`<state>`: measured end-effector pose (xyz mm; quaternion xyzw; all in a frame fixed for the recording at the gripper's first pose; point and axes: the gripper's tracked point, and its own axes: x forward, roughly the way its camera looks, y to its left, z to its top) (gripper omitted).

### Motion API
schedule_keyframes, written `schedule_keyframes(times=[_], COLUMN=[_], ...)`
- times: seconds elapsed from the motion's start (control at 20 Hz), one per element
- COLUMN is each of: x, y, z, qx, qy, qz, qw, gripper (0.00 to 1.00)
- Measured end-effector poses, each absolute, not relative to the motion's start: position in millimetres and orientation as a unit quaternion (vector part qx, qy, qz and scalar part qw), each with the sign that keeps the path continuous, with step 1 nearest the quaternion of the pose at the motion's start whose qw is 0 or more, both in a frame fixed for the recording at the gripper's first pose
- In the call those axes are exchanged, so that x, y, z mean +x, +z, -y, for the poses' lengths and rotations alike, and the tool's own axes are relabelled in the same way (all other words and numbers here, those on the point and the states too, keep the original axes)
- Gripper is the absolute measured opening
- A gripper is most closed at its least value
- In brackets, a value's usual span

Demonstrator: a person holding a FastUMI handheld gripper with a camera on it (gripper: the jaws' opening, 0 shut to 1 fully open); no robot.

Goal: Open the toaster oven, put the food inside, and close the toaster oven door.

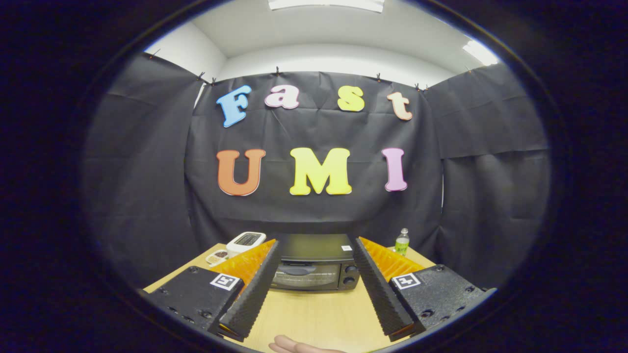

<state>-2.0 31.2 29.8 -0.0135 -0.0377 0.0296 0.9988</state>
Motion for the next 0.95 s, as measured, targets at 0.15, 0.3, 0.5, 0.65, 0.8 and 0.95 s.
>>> schedule_keyframes(times=[0.15, 0.3, 0.5, 0.65, 0.8, 0.95], x=[-17.3, -31.4, -46.5, -51.1, -51.5, -53.0], y=[36.8, 39.6, 43.1, 45.2, 40.0, 40.8], z=[-20.5, -10.1, 2.7, 11.1, 12.8, 15.6], qx=[0.0, 0.006, 0.003, -0.01, -0.009, 0.001], qy=[0.021, 0.017, 0.011, -0.001, 0.0, 0.002], qz=[0.052, 0.06, 0.078, 0.083, 0.076, 0.074], qw=[0.998, 0.998, 0.997, 0.996, 0.997, 0.997], gripper=[0.97, 0.97, 0.97, 0.97, 0.97, 0.97])
